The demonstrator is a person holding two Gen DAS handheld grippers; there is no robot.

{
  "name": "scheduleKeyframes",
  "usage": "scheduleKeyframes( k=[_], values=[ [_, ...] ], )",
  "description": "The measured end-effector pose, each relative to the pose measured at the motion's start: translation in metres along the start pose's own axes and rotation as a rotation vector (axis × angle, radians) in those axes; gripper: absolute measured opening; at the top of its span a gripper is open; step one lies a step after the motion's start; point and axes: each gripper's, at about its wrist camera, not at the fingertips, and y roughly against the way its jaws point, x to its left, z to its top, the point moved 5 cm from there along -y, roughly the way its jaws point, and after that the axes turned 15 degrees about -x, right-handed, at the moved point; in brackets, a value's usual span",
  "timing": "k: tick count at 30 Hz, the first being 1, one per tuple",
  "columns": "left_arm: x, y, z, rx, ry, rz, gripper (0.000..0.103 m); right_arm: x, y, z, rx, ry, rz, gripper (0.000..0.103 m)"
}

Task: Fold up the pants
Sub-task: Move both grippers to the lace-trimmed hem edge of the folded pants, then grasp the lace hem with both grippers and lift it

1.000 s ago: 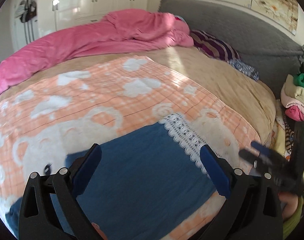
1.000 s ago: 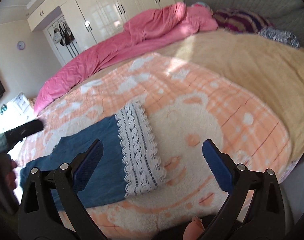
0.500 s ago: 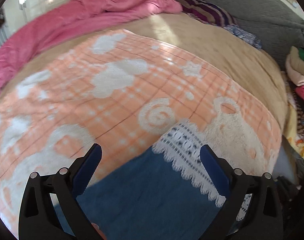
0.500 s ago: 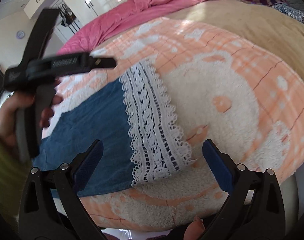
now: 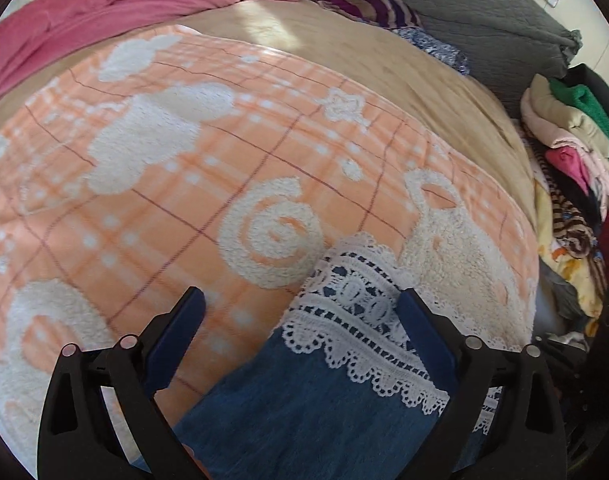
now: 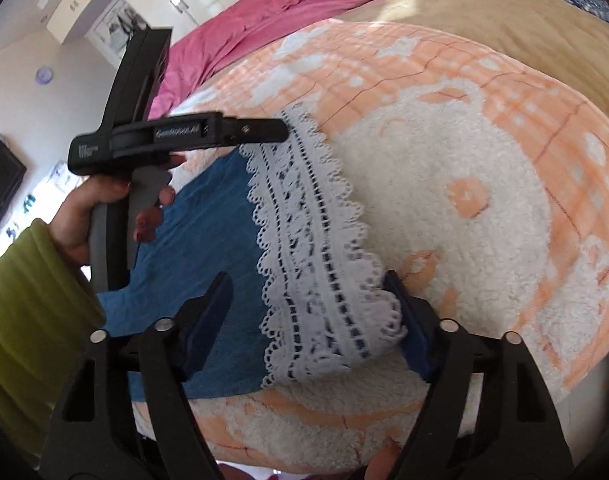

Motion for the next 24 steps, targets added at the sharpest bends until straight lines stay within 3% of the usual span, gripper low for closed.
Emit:
scheduleKeyframes(
  k=[2, 5, 13, 14, 15, 17, 20, 24],
  values=[
    [-0.001, -0.002, -0.002, -0.008, 0.014, -0.031, 0.071, 0.001, -0.002, -0.001, 0.006, -0.005, 0.020, 0.071],
    [-0.005, -0.003, -0.005, -0.017, 0.053, -0.107, 0.051, 0.002, 0.001, 0.001, -0.005, -0.008, 0.034, 0.055],
    [-0.008, -0.005, -0.012, -0.010, 0.064, -0.118, 0.057, 0.000, -0.009, 0.001, 0.008, -0.022, 0.029, 0.056],
    [-0.011, -0.005, -0.012, -0.012, 0.055, -0.113, 0.056, 0.001, -0.009, 0.001, 0.007, -0.020, 0.035, 0.046],
    [-0.012, -0.005, -0.013, -0.012, 0.048, -0.107, 0.055, 0.003, -0.010, 0.001, 0.012, -0.017, 0.055, 0.019],
    [-0.012, -0.004, -0.013, -0.013, 0.043, -0.088, 0.039, 0.007, -0.014, -0.001, 0.030, -0.006, 0.070, 0.019],
    [-0.016, 0.004, -0.011, -0.034, 0.040, -0.082, 0.023, 0.008, -0.013, 0.000, 0.019, -0.016, 0.089, 0.019],
    [-0.016, 0.027, -0.006, -0.090, 0.049, -0.098, 0.021, 0.018, 0.002, 0.005, -0.047, -0.028, 0.211, 0.017]
  ],
)
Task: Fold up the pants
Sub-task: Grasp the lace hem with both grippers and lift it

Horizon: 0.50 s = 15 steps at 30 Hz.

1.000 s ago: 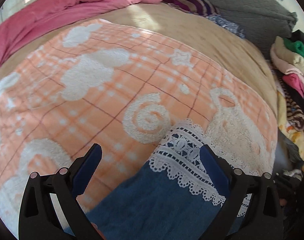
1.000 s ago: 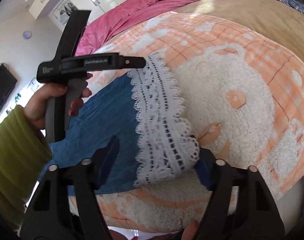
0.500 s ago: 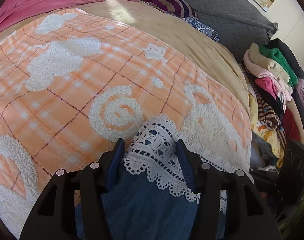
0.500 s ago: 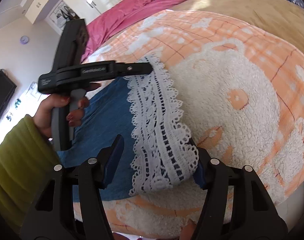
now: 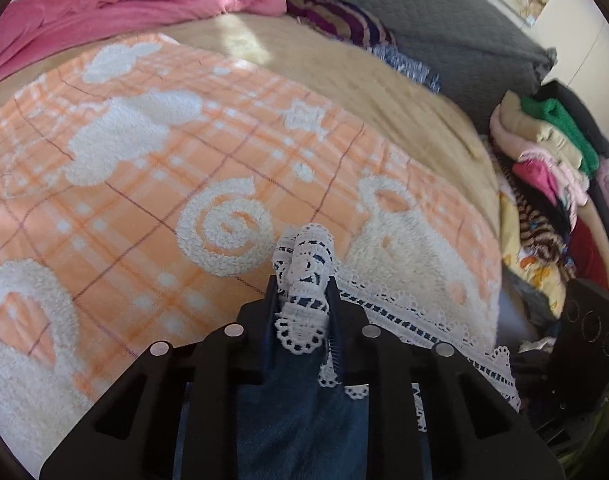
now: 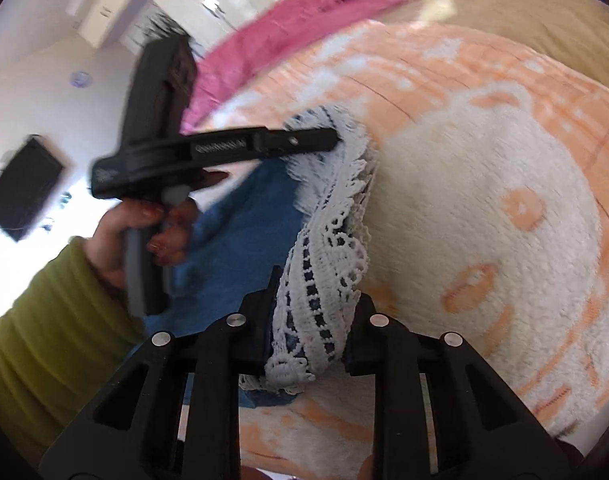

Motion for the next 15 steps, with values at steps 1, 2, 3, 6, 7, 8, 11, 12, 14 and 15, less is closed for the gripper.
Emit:
scheduleKeyframes(
  k=[1, 2, 3, 6, 7, 8, 11, 12, 14, 15],
  values=[
    [0.001, 0.010, 0.003, -0.024, 0.021, -0.014, 0.021, 0.005, 0.003, 0.002, -0.017, 0.009, 0.029, 0.017],
    [0.001, 0.017, 0.006, -0.042, 0.033, -0.022, 0.021, 0.009, 0.005, 0.002, -0.030, 0.019, 0.047, 0.017],
    [0.002, 0.030, 0.010, -0.072, 0.048, -0.031, 0.021, 0.015, 0.008, 0.003, -0.045, 0.033, 0.073, 0.017],
    [0.005, 0.067, 0.016, -0.139, 0.072, -0.046, 0.021, 0.034, 0.015, 0.007, -0.094, 0.087, 0.139, 0.017],
    [0.006, 0.084, 0.017, -0.166, 0.082, -0.056, 0.021, 0.045, 0.019, 0.007, -0.114, 0.125, 0.163, 0.017],
    [0.008, 0.097, 0.016, -0.187, 0.089, -0.061, 0.021, 0.055, 0.021, 0.008, -0.131, 0.157, 0.184, 0.017],
    [0.010, 0.133, 0.010, -0.235, 0.097, -0.069, 0.021, 0.099, 0.025, 0.002, -0.152, 0.239, 0.263, 0.017],
    [0.012, 0.146, 0.004, -0.250, 0.103, -0.067, 0.021, 0.113, 0.026, -0.003, -0.146, 0.263, 0.283, 0.017],
    [0.020, 0.164, -0.008, -0.266, 0.124, -0.049, 0.021, 0.137, 0.019, -0.015, -0.125, 0.323, 0.299, 0.018],
    [0.028, 0.173, -0.018, -0.275, 0.147, -0.034, 0.021, 0.150, 0.012, -0.023, -0.106, 0.356, 0.301, 0.018]
  ],
)
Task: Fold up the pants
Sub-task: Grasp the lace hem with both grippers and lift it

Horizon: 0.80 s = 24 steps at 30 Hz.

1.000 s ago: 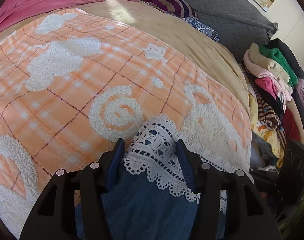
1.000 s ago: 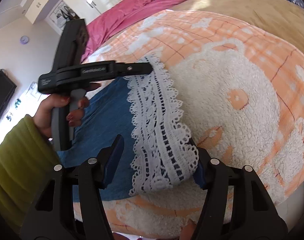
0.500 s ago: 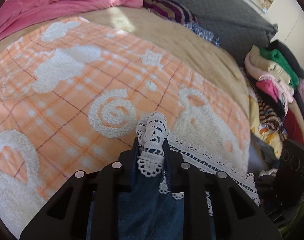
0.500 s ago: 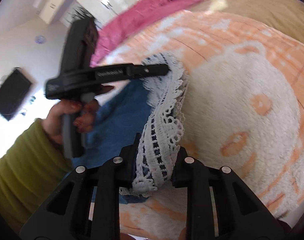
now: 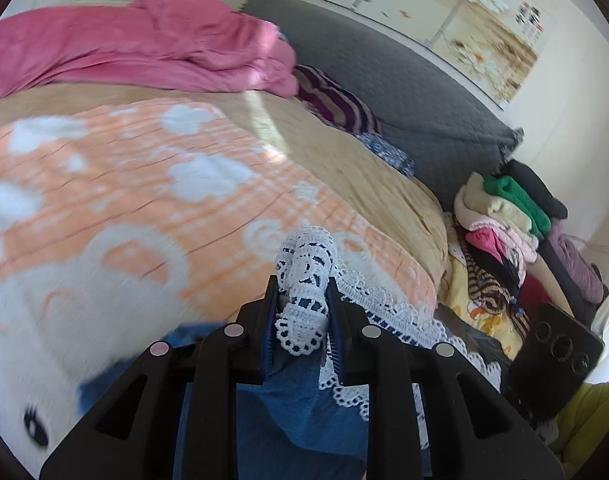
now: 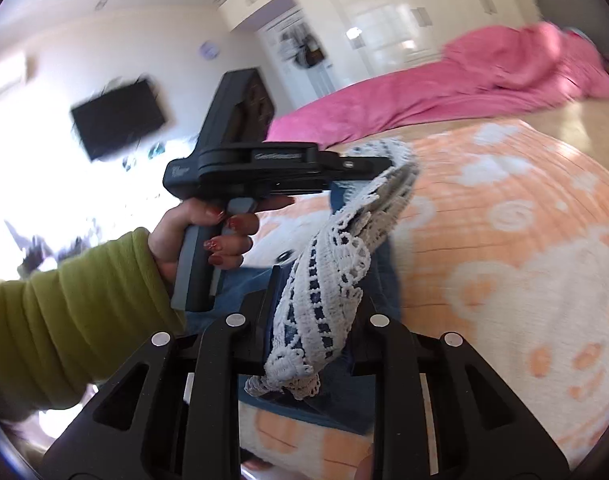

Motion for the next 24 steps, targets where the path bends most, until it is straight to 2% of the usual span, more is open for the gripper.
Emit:
scheduleKeyframes(
  k=[3, 4, 6, 7, 8, 10, 11, 13, 14, 16, 18, 20, 24],
  values=[
    [0.033, 0.023, -0.016, -0.025, 0.072, 0.091, 0.024, 0.023, -0.035, -0.019, 0.083, 0.074, -0.002, 0.019],
    [0.043, 0.029, -0.020, -0.029, 0.101, 0.122, 0.028, 0.028, -0.046, -0.027, 0.117, 0.102, -0.013, 0.019],
    [0.067, 0.044, -0.034, -0.029, 0.188, 0.214, 0.031, 0.035, -0.063, -0.044, 0.174, 0.154, -0.029, 0.019],
    [0.075, 0.053, -0.040, -0.030, 0.223, 0.268, 0.038, 0.036, -0.070, -0.052, 0.200, 0.177, -0.036, 0.019],
    [0.081, 0.064, -0.045, -0.051, 0.263, 0.305, 0.053, 0.042, -0.076, -0.062, 0.227, 0.219, -0.037, 0.021],
    [0.088, 0.091, -0.059, -0.129, 0.343, 0.321, 0.070, 0.053, -0.077, -0.076, 0.250, 0.276, -0.033, 0.023],
    [0.090, 0.100, -0.064, -0.149, 0.361, 0.333, 0.071, 0.059, -0.077, -0.079, 0.255, 0.301, -0.022, 0.024],
    [0.091, 0.118, -0.077, -0.197, 0.404, 0.328, 0.075, 0.075, -0.081, -0.089, 0.265, 0.371, 0.003, 0.027],
    [0.089, 0.126, -0.082, -0.232, 0.430, 0.302, 0.075, 0.081, -0.082, -0.091, 0.269, 0.391, 0.008, 0.029],
    [0.089, 0.138, -0.092, -0.275, 0.489, 0.248, 0.081, 0.095, -0.086, -0.101, 0.289, 0.430, 0.045, 0.042],
    [0.093, 0.144, -0.093, -0.280, 0.516, 0.198, 0.082, 0.106, -0.085, -0.111, 0.309, 0.441, 0.097, 0.057],
    [0.095, 0.144, -0.093, -0.290, 0.524, 0.187, 0.082, 0.110, -0.083, -0.116, 0.323, 0.430, 0.145, 0.063],
    [0.100, 0.141, -0.097, -0.268, 0.538, 0.163, 0.082, 0.089, -0.070, -0.098, 0.313, 0.307, 0.148, 0.072]
  ],
)
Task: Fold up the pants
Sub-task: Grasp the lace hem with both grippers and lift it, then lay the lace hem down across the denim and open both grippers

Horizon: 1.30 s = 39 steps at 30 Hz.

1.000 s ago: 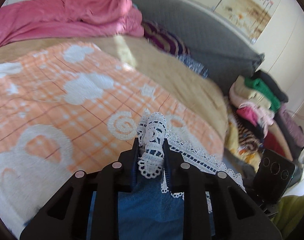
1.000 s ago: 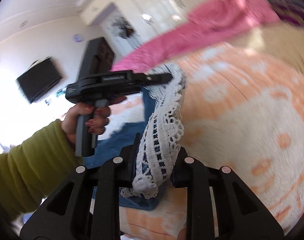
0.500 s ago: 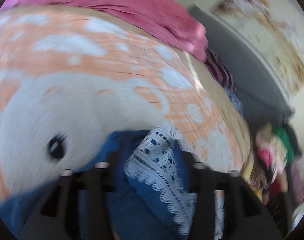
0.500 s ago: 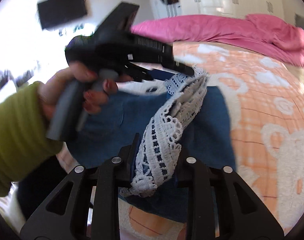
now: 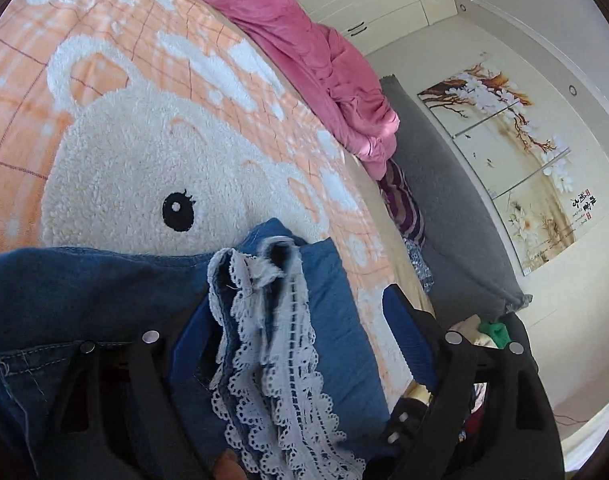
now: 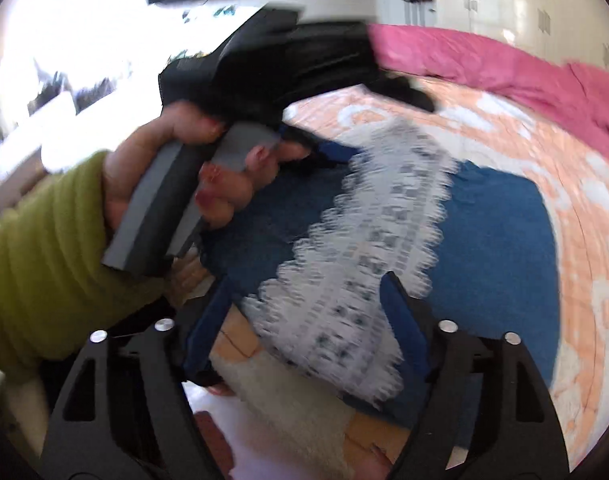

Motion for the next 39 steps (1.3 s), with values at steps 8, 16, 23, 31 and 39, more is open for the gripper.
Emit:
scheduleKeyframes(
  k=[8, 16, 23, 31, 39],
  values=[
    [0.002, -0.018, -0.002, 0.032, -0.030, 0.064, 0.060, -0.125, 0.015, 0.051, -0.025, -0.255, -0.211, 0.082],
    [0.013, -0.037, -0.001, 0.061, -0.035, 0.117, 0.020, -0.203, -0.056, 0.041, 0.156, -0.550, -0.129, 0.082],
    [-0.012, -0.030, 0.020, -0.024, -0.184, 0.104, 0.019, -0.180, -0.051, 0.050, 0.095, -0.484, -0.098, 0.016],
    [0.007, -0.036, 0.017, 0.007, -0.203, 0.256, 0.045, -0.178, -0.063, 0.034, 0.167, -0.223, -0.319, 0.044],
    [-0.006, 0.024, 0.023, -0.097, -0.252, 0.328, 0.064, -0.167, -0.007, 0.050, 0.035, -0.251, -0.314, 0.066]
  ],
)
